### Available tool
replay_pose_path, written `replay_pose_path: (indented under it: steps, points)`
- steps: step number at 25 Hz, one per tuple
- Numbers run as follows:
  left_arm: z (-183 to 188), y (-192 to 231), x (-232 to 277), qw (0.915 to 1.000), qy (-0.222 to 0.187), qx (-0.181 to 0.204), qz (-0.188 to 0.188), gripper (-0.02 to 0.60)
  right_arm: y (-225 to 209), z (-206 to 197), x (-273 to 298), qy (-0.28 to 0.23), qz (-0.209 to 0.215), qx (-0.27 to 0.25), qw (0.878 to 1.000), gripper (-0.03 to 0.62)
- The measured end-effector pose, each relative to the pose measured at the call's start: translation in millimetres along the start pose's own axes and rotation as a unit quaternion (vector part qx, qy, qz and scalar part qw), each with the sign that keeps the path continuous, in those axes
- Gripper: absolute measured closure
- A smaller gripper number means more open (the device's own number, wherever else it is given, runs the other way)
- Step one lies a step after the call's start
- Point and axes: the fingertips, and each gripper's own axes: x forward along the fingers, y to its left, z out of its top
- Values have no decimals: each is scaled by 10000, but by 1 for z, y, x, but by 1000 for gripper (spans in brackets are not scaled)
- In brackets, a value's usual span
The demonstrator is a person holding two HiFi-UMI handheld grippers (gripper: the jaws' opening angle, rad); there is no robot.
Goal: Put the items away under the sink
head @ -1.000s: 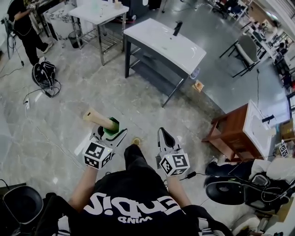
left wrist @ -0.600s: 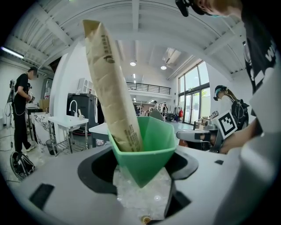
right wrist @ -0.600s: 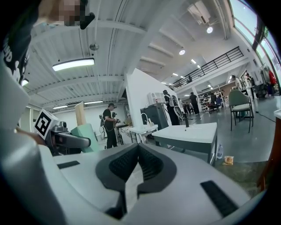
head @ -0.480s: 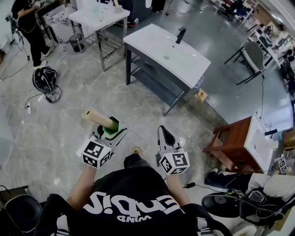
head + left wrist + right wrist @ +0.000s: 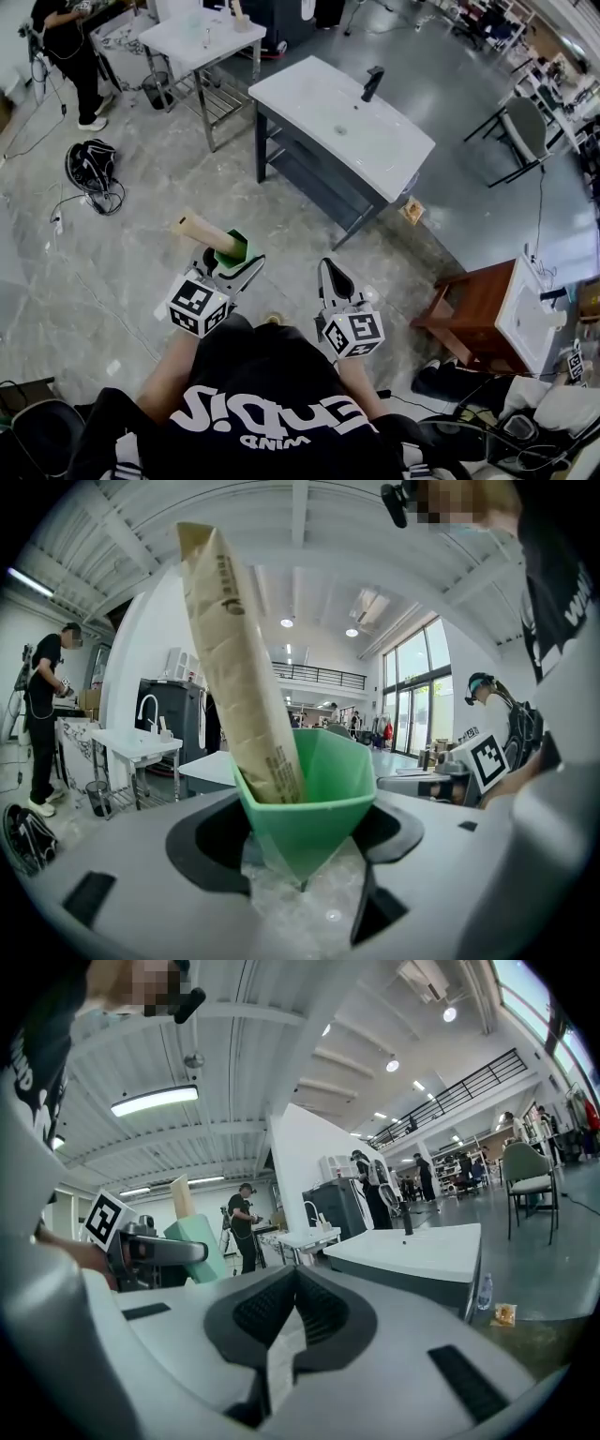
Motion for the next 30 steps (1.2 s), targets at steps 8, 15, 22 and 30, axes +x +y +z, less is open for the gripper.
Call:
replay_pose_path:
  steps: [8,15,22,30]
  points:
    - [1,28,34,9999,160,30,3,250,-20,-1,37,74,-25,138,9999,576]
    - [3,59,88,9992,187,184,-294,250,-59,-4,74,88,-417,185,9989,576]
    - [18,92,159,9943,301,384,-953,250,-94,13,129,54,-846,266,9960,576]
    - [38,120,230,9810,391,699,-1766,250,-129,28,169,-17,-1519,303,9879,576]
